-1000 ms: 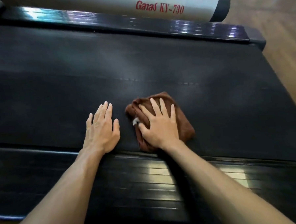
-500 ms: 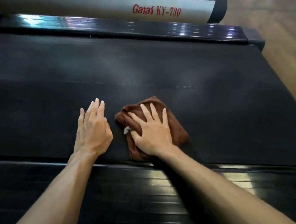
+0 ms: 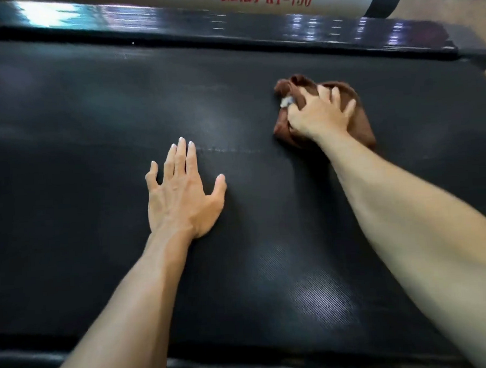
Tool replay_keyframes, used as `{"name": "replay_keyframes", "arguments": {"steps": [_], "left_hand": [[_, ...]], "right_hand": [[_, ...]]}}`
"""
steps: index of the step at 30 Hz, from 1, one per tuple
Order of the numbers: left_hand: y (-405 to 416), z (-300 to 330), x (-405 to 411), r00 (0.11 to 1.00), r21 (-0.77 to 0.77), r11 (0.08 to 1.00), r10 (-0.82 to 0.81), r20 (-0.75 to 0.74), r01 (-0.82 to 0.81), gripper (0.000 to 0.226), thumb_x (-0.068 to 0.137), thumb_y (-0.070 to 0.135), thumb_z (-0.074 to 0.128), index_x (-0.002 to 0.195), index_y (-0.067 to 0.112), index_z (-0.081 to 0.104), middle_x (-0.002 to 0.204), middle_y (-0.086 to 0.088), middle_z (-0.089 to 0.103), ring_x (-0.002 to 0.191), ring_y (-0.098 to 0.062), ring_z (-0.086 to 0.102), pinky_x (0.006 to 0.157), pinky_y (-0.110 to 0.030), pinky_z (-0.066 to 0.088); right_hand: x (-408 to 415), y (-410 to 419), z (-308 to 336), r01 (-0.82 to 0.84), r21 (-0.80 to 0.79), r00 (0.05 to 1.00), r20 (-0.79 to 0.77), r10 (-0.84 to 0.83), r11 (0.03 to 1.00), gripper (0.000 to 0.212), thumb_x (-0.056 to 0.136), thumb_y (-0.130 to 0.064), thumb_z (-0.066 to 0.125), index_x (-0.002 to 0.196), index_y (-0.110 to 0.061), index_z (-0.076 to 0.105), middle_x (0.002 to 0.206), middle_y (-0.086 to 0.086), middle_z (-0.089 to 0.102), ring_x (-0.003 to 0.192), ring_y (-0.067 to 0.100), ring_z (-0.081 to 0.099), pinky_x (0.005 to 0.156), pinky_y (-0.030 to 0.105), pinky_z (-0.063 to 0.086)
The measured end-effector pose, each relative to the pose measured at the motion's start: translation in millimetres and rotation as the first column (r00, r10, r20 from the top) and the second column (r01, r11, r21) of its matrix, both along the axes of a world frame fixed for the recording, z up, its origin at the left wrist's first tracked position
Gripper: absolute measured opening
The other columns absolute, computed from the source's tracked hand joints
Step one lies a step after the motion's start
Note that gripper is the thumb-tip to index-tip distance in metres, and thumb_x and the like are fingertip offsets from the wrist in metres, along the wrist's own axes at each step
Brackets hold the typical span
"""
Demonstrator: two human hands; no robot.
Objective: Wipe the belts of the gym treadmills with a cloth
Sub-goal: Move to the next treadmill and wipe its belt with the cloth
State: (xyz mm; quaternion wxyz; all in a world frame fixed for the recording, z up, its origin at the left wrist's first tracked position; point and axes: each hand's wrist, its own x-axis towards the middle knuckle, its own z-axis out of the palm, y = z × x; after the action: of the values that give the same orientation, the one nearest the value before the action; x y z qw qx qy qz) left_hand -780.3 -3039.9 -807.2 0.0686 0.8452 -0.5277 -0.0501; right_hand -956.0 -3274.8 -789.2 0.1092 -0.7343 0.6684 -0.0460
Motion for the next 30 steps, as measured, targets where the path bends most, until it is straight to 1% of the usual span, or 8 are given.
{"name": "replay_keyframes", "arguments": {"steps": [5, 9, 11, 14, 18, 23, 26, 30], "left_hand": [[-4.0, -2.4, 2.9, 1.0, -0.008, 1.0, -0.002, 0.023, 0.003, 0.086, 0.095, 0.066, 0.019, 0.164, 0.018, 0.0, 0.172, 0.005, -0.007, 0.157, -0.007, -0.009, 0.127, -0.044, 0.002], [-2.3, -0.8, 1.7, 1.0, 0.011, 1.0, -0.002, 0.031, 0.001, 0.088, 0.094, 0.067, 0.017, 0.164, 0.019, 0.0, 0.172, 0.006, -0.008, 0.157, -0.007, -0.009, 0.127, -0.044, 0.003], [-3.2, -0.8, 1.5, 1.0, 0.009, 1.0, -0.003, 0.021, 0.003, 0.088, 0.093, 0.068, 0.015, 0.164, 0.018, 0.0, 0.172, 0.006, -0.009, 0.157, -0.007, -0.01, 0.127, -0.044, 0.002], [-3.9, -2.5, 0.2, 1.0, 0.0, 1.0, -0.007, 0.031, 0.007, 0.091, 0.09, 0.069, 0.007, 0.164, 0.017, 0.0, 0.172, 0.005, -0.008, 0.157, -0.007, -0.01, 0.127, -0.045, 0.003], [-4.2, -2.3, 1.6, 1.0, 0.004, 1.0, -0.007, 0.027, 0.007, 0.094, 0.087, 0.07, 0.004, 0.164, 0.017, 0.0, 0.172, 0.004, -0.008, 0.157, -0.008, -0.009, 0.127, -0.046, 0.003], [-4.1, -0.9, 1.5, 0.999, 0.012, 1.0, -0.007, 0.032, 0.007, 0.09, 0.091, 0.069, 0.011, 0.164, 0.017, 0.001, 0.172, 0.004, -0.007, 0.157, -0.009, -0.007, 0.127, -0.045, 0.004], [-4.2, 1.6, -0.3, 1.0, 0.014, 1.0, -0.008, 0.019, 0.007, 0.088, 0.094, 0.067, 0.016, 0.164, 0.017, 0.0, 0.172, 0.004, -0.008, 0.157, -0.009, -0.009, 0.127, -0.045, 0.004], [-3.6, -0.5, 0.5, 1.0, 0.003, 1.0, -0.01, 0.017, 0.01, 0.089, 0.093, 0.068, 0.012, 0.164, 0.017, 0.0, 0.172, 0.003, -0.007, 0.157, -0.01, -0.008, 0.127, -0.046, 0.004]], "right_hand": [[103.6, -29.6, 2.1, -0.354, 0.027, 0.935, -0.019, 0.354, 0.935, 0.061, 0.099, -0.058, 0.033, 0.158, -0.043, 0.035, 0.172, 0.001, 0.02, 0.16, 0.029, 0.006, 0.124, 0.065, -0.003], [71.7, 28.6, -1.6, -0.582, -0.013, 0.813, 0.004, 0.582, 0.813, 0.056, 0.096, -0.06, 0.034, 0.152, -0.054, 0.038, 0.17, -0.007, 0.025, 0.159, 0.022, 0.009, 0.125, 0.062, -0.002], [18.3, 46.3, -2.4, -0.567, -0.019, 0.823, 0.001, 0.568, 0.823, 0.059, 0.096, -0.061, 0.033, 0.154, -0.054, 0.036, 0.17, -0.008, 0.024, 0.159, 0.019, 0.01, 0.125, 0.061, -0.002], [-35.1, 14.1, -0.4, -0.372, -0.028, 0.928, -0.032, 0.371, 0.928, 0.055, 0.101, -0.059, 0.037, 0.155, -0.047, 0.039, 0.17, -0.005, 0.025, 0.158, 0.019, 0.012, 0.125, 0.063, -0.001], [8.1, -39.3, 2.0, -0.173, 0.005, 0.984, -0.044, 0.173, 0.985, 0.062, 0.1, -0.063, 0.034, 0.158, -0.039, 0.036, 0.172, 0.0, 0.017, 0.16, 0.025, 0.005, 0.125, 0.063, -0.005], [87.4, -20.5, -5.8, -0.337, -0.032, 0.941, -0.018, 0.337, 0.941, 0.059, 0.097, -0.067, 0.033, 0.152, -0.05, 0.042, 0.17, 0.007, 0.015, 0.159, 0.027, 0.003, 0.124, 0.061, -0.006], [64.5, 16.7, -4.4, -0.427, -0.059, 0.904, -0.008, 0.427, 0.902, 0.064, 0.094, -0.074, 0.025, 0.153, -0.053, 0.039, 0.163, 0.002, 0.024, 0.155, 0.027, 0.015, 0.126, 0.058, -0.002], [13.9, 24.5, -3.5, -0.463, -0.071, 0.886, -0.028, 0.462, 0.884, 0.055, 0.097, -0.066, 0.031, 0.15, -0.055, 0.043, 0.159, -0.002, 0.034, 0.151, 0.025, 0.025, 0.127, 0.054, 0.005]]}}
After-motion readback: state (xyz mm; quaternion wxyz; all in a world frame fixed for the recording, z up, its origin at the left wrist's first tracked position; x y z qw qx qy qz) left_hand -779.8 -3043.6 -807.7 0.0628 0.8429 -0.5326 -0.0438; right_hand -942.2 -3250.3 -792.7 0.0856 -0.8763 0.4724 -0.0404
